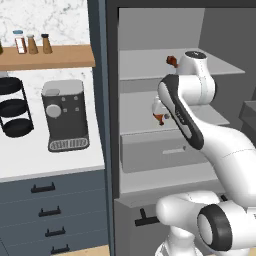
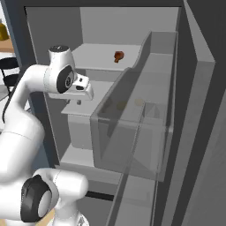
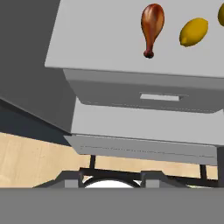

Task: Place one lemon and one chicken drumstick in each tupperware on the nearby counter, to pack two identical lunches.

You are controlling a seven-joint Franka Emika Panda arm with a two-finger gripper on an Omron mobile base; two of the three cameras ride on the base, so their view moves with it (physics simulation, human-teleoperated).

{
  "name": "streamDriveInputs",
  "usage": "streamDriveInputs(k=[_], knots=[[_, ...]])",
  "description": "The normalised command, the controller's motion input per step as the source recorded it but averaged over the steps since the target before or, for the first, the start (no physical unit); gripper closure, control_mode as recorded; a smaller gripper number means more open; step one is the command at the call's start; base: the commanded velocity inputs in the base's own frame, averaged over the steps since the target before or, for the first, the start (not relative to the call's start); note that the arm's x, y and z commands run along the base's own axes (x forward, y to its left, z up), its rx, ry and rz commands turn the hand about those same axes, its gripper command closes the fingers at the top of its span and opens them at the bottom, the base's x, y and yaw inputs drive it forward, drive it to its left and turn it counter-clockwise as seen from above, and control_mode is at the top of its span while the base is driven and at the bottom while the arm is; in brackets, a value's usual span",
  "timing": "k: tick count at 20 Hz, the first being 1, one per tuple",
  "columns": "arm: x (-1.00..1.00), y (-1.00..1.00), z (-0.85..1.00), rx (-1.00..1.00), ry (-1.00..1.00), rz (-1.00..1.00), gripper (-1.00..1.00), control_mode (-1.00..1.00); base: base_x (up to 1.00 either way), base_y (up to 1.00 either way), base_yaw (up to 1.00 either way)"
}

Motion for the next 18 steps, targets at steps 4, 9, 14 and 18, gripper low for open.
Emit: streamDriveInputs(k=[4, 9, 14, 18], knots=[[-0.21, -0.04, -0.16, 0.00, -0.09, 0.00, -1.00, -1.00, 0.00, 0.00, 0.00], [-0.05, -0.21, -0.69, -0.04, -0.33, 0.00, -1.00, -1.00, 0.00, 0.00, 0.00], [0.10, -0.36, -0.58, -0.03, -0.23, 0.00, -1.00, -1.00, 0.00, 0.00, 0.00], [0.36, -0.34, -0.28, 0.00, -0.06, 0.00, -1.00, -1.00, 0.00, 0.00, 0.00]])
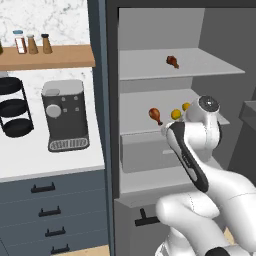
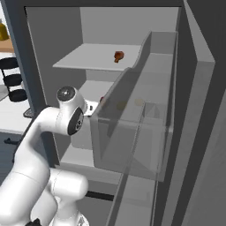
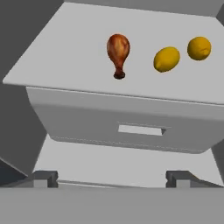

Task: Place one lemon and one chicken drumstick in each tupperware on the nearby counter, to pack two identical lunches.

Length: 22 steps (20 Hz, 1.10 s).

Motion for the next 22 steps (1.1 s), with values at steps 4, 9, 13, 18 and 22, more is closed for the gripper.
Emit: streamDriveInputs(k=[4, 9, 13, 18, 22], knots=[[0.47, -0.12, -0.03, 0.00, 0.00, 0.00, -1.00, -1.00, 0.00, 0.00, 0.00], [0.68, 0.00, 0.00, 0.00, 0.01, 0.00, -1.00, -1.00, 0.00, 0.00, 0.00], [0.66, 0.00, 0.00, 0.00, 0.01, 0.00, -1.00, -1.00, 0.00, 0.00, 0.00], [0.45, 0.00, -0.03, 0.00, 0.00, 0.00, -1.00, -1.00, 0.00, 0.00, 0.00], [0.30, 0.00, -0.07, 0.00, 0.00, 0.00, -1.00, -1.00, 0.00, 0.00, 0.00]])
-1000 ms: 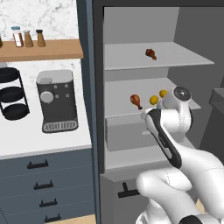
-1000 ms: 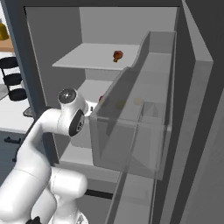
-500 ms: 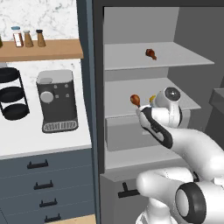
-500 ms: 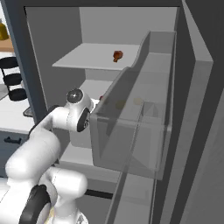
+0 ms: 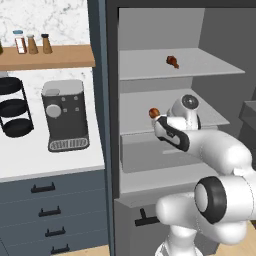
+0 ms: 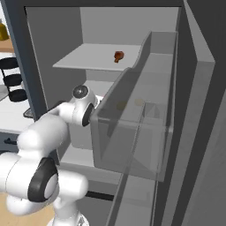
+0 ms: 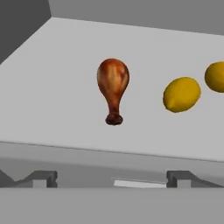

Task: Place one lemon and one chicken drumstick in each tupperware on the nearby counter, to pack two identical lunches.

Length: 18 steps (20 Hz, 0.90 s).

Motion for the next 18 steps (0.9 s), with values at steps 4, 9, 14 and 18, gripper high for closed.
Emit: streamDriveInputs(k=[4, 9, 14, 18], knots=[[0.37, 0.00, -0.04, 0.00, 0.00, 0.00, -1.00, -1.00, 0.00, 0.00, 0.00], [0.35, 0.00, -0.18, 0.00, 0.00, 0.00, -1.00, -1.00, 0.00, 0.00, 0.00], [0.35, 0.00, -0.28, 0.00, 0.00, 0.00, -1.00, -1.00, 0.00, 0.00, 0.00], [0.39, 0.00, -0.23, 0.00, 0.00, 0.00, -1.00, -1.00, 0.00, 0.00, 0.00]])
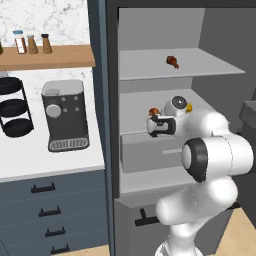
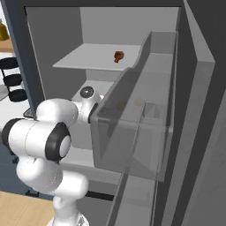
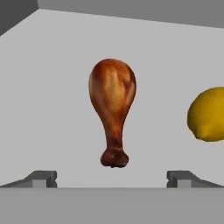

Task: Place one lemon and one chicken drumstick in each tupperware on the nearby counter, to pack two identical lunches.

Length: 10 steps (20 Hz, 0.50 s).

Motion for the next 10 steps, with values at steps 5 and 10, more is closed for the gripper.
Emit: streamDriveInputs(k=[5, 10], knots=[[0.43, 0.00, -0.16, 0.00, 0.00, 0.00, -1.00, -1.00, 0.00, 0.00, 0.00], [0.47, 0.00, -0.23, 0.00, 0.00, 0.00, -1.00, -1.00, 0.00, 0.00, 0.00]])
